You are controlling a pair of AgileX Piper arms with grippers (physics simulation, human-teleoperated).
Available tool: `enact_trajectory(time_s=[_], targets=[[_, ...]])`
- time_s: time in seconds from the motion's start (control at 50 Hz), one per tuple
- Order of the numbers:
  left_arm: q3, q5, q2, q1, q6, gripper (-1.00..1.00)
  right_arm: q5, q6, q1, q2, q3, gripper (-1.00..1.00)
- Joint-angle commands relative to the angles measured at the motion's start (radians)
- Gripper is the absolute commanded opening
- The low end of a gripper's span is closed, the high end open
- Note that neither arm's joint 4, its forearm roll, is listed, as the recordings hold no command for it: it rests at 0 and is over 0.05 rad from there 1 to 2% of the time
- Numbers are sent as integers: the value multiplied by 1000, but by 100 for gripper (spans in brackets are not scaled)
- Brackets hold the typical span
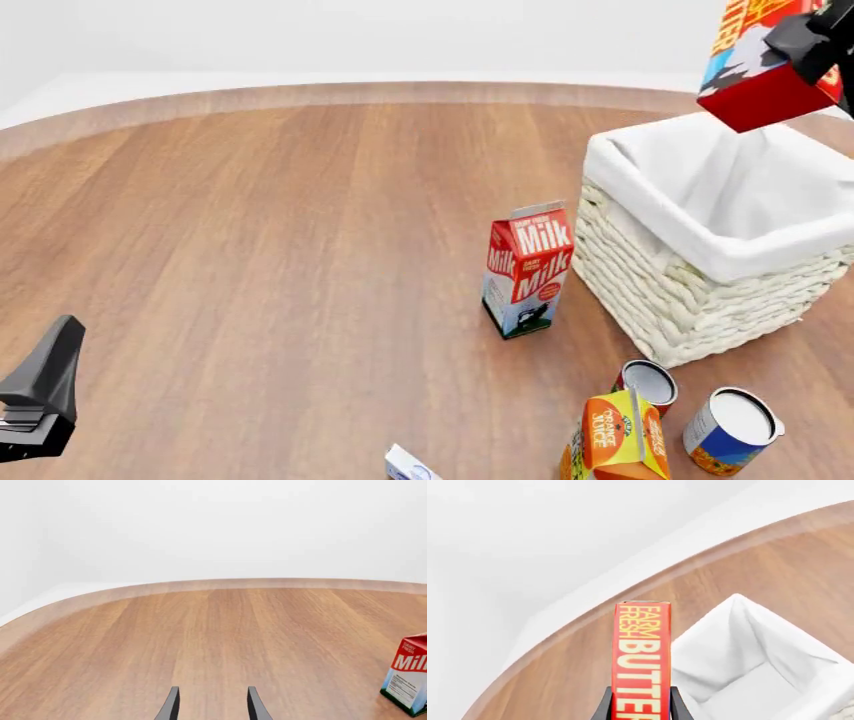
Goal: Pick up the cream cheese box and the butter, and put them in the basket.
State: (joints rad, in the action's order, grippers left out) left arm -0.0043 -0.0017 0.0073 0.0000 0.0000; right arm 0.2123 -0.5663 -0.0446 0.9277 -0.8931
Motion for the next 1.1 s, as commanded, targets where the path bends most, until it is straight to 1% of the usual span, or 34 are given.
enact_trajectory(time_s=[0.02, 0.14, 0.4, 0.78, 1.1], targets=[[0, 0, 0, 0, 0, 100, -43, -32, 48, 10, 19, -100], [0, 0, 0, 0, 0, 100, -74, -46, 54, 14, 60, -100], [0, 0, 0, 0, 0, 100, -95, -53, 51, 13, 113, -100], [0, 0, 0, 0, 0, 100, -110, -55, 69, 14, 146, -100], [0, 0, 0, 0, 0, 100, -149, -63, 72, 34, 184, -100]])
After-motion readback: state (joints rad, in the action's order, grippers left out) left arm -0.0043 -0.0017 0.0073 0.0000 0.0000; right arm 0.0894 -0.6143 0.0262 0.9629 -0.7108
